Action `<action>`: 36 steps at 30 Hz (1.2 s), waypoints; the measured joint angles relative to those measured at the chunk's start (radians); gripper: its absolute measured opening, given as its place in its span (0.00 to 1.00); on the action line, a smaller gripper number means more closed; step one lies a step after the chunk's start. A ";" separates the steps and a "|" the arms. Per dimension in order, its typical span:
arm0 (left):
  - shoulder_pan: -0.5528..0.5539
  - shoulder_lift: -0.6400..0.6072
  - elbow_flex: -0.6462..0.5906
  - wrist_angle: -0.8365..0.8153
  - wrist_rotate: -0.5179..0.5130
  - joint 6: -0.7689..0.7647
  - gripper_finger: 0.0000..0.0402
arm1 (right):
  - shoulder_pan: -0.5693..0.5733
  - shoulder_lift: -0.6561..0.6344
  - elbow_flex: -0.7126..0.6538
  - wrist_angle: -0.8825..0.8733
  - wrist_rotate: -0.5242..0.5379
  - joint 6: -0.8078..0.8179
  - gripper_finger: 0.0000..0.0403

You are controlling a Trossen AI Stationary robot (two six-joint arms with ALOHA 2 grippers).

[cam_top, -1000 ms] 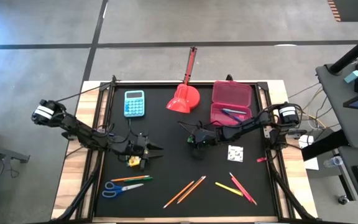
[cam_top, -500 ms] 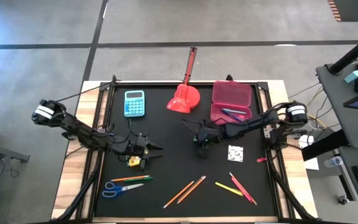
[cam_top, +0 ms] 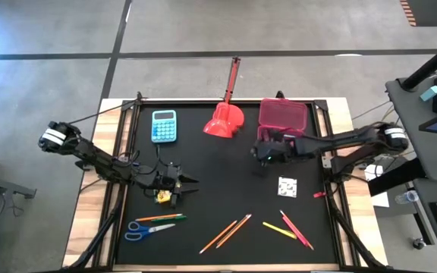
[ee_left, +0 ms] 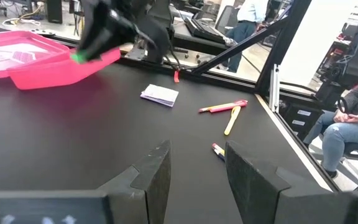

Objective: Pack school essentials
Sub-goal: Put the green eraser into the pink supply box

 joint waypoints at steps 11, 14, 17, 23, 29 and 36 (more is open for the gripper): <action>0.000 0.002 -0.001 0.001 0.000 0.002 0.33 | -0.225 -0.051 -0.012 -0.088 0.057 0.021 0.15; 0.000 0.002 -0.002 0.000 0.000 0.002 0.33 | -0.279 -0.014 -0.024 -0.101 0.055 0.036 0.15; 0.000 0.002 -0.003 -0.001 0.000 0.002 0.33 | -0.319 0.025 -0.037 -0.104 0.030 0.051 0.15; 0.000 0.002 -0.003 -0.004 0.000 0.003 0.33 | -0.344 0.101 -0.045 -0.102 -0.062 0.054 0.15; 0.000 0.002 -0.003 -0.004 0.000 0.003 0.33 | -0.344 0.163 -0.045 -0.099 -0.108 0.055 0.15; 0.000 0.002 -0.003 -0.005 0.000 0.004 0.33 | -0.343 0.196 -0.045 -0.098 -0.109 0.055 0.15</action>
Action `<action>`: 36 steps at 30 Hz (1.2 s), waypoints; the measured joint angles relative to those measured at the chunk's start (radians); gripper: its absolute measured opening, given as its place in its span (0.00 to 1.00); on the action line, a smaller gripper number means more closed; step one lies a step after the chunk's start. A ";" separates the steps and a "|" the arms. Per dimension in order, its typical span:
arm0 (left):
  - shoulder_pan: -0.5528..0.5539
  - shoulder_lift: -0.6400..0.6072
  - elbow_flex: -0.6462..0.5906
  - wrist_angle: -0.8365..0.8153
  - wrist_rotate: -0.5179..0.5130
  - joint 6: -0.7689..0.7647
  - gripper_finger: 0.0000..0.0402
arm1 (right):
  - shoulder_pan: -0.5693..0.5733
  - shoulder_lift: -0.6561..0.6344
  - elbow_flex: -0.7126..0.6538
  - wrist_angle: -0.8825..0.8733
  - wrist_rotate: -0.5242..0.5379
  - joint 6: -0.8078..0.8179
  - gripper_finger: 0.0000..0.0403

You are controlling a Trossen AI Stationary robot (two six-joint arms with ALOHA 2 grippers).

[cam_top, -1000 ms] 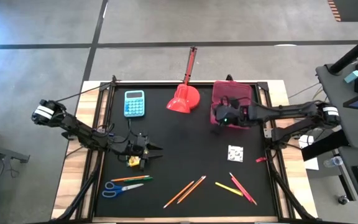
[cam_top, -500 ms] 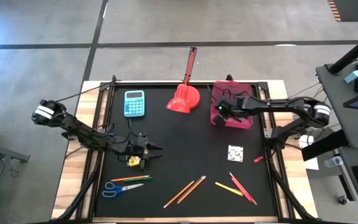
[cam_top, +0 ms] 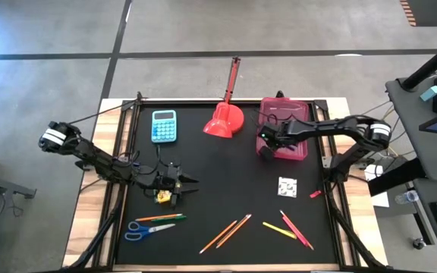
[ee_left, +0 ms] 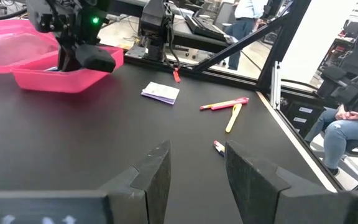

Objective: Pack school essentials
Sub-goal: Put the green eraser into the pink supply box, then put the yellow pen into the pink supply box

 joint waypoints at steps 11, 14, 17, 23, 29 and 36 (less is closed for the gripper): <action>0.000 0.000 0.000 -0.002 0.000 0.001 0.33 | 0.000 0.000 -0.002 0.001 0.002 0.024 0.23; 0.000 0.000 -0.001 -0.002 0.000 0.001 0.33 | 0.000 -0.005 -0.002 0.000 0.002 0.026 0.30; 0.000 0.000 -0.002 -0.002 0.000 0.001 0.33 | 0.000 -0.017 -0.002 -0.001 0.002 0.026 0.36; 0.000 0.000 -0.002 -0.002 0.000 0.001 0.33 | 0.000 -0.056 0.053 -0.105 0.006 0.044 0.43; 0.000 0.000 -0.002 0.000 0.000 0.001 0.33 | 0.017 -0.117 0.166 -0.238 0.009 0.112 0.44; 0.000 0.000 -0.003 0.000 0.000 0.001 0.33 | 0.176 -0.163 0.245 -0.239 0.009 0.180 0.44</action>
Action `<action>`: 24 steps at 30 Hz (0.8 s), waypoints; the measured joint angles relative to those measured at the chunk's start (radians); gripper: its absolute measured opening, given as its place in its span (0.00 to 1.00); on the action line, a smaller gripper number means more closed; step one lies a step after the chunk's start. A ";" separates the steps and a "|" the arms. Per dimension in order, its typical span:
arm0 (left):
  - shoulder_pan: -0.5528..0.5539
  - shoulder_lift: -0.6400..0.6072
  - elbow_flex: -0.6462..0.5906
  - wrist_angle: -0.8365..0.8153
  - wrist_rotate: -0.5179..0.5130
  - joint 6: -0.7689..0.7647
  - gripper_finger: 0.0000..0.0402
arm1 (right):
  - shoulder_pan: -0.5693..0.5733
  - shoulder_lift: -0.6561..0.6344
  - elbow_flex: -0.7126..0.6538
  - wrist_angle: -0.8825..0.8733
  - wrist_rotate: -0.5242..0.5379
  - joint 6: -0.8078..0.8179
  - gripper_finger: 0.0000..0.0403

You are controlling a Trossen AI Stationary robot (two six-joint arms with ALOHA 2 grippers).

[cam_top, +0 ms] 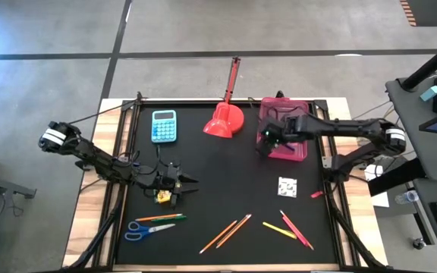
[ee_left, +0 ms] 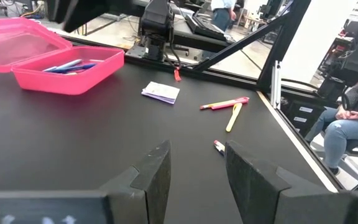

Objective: Pack school essentials
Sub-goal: Put the yellow pen into the pink supply box

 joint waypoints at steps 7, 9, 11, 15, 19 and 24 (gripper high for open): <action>-0.001 0.000 -0.006 0.000 -0.015 -0.009 0.33 | 0.268 0.034 0.026 -0.007 0.022 0.127 0.44; -0.001 0.000 -0.007 0.001 -0.015 -0.011 0.33 | 0.346 0.044 0.035 -0.015 0.024 0.183 0.44; -0.001 0.000 -0.007 0.001 -0.016 -0.012 0.33 | 0.421 0.048 0.037 -0.016 0.023 0.246 0.44; -0.001 0.000 -0.007 0.005 -0.016 -0.034 0.33 | 0.565 0.049 0.028 -0.019 0.023 0.390 0.44; -0.001 0.000 -0.007 0.004 -0.016 -0.035 0.33 | 0.697 0.050 0.021 -0.023 0.023 0.565 0.44; -0.001 0.000 -0.007 0.004 -0.016 -0.035 0.33 | 0.837 0.099 0.019 -0.021 0.042 0.754 0.44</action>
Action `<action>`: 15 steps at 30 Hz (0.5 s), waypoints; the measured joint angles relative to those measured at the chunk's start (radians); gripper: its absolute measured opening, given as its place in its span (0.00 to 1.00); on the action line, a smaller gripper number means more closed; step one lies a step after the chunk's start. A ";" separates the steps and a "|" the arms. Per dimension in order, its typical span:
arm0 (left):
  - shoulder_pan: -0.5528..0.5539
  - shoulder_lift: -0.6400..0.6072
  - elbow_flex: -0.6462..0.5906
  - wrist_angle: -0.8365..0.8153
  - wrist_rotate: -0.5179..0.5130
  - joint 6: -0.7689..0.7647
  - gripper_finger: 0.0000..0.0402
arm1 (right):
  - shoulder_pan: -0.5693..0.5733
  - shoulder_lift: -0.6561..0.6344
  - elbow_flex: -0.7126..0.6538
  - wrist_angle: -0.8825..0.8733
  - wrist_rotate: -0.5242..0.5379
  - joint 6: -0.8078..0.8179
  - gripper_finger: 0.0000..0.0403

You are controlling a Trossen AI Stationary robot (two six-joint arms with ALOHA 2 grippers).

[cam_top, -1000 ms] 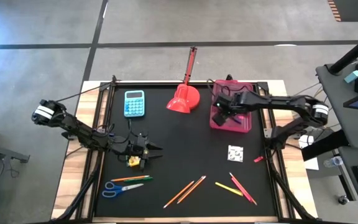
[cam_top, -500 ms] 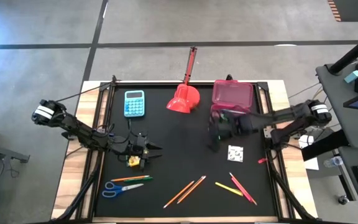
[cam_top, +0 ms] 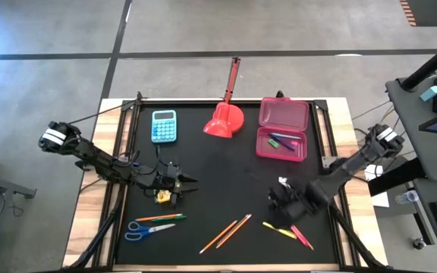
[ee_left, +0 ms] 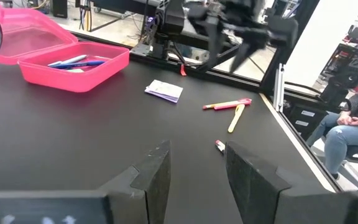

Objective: Pack school essentials
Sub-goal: Put the yellow pen into the pink supply box

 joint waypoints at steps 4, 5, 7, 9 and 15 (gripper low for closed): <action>0.000 0.000 0.000 0.000 0.000 0.000 0.33 | 0.070 0.076 0.000 0.001 0.001 0.105 0.44; 0.000 0.000 0.000 0.000 0.000 0.000 0.33 | 0.082 0.096 0.000 0.002 0.000 0.127 0.44; 0.000 0.000 0.000 0.000 0.000 0.000 0.33 | 0.108 0.135 0.002 0.002 -0.004 0.165 0.44; 0.000 0.000 0.000 0.000 0.000 0.000 0.33 | 0.125 0.176 0.016 0.009 -0.026 0.196 0.44; 0.001 0.000 -0.001 -0.001 0.000 0.000 0.33 | 0.167 0.297 0.107 0.025 -0.079 0.223 0.44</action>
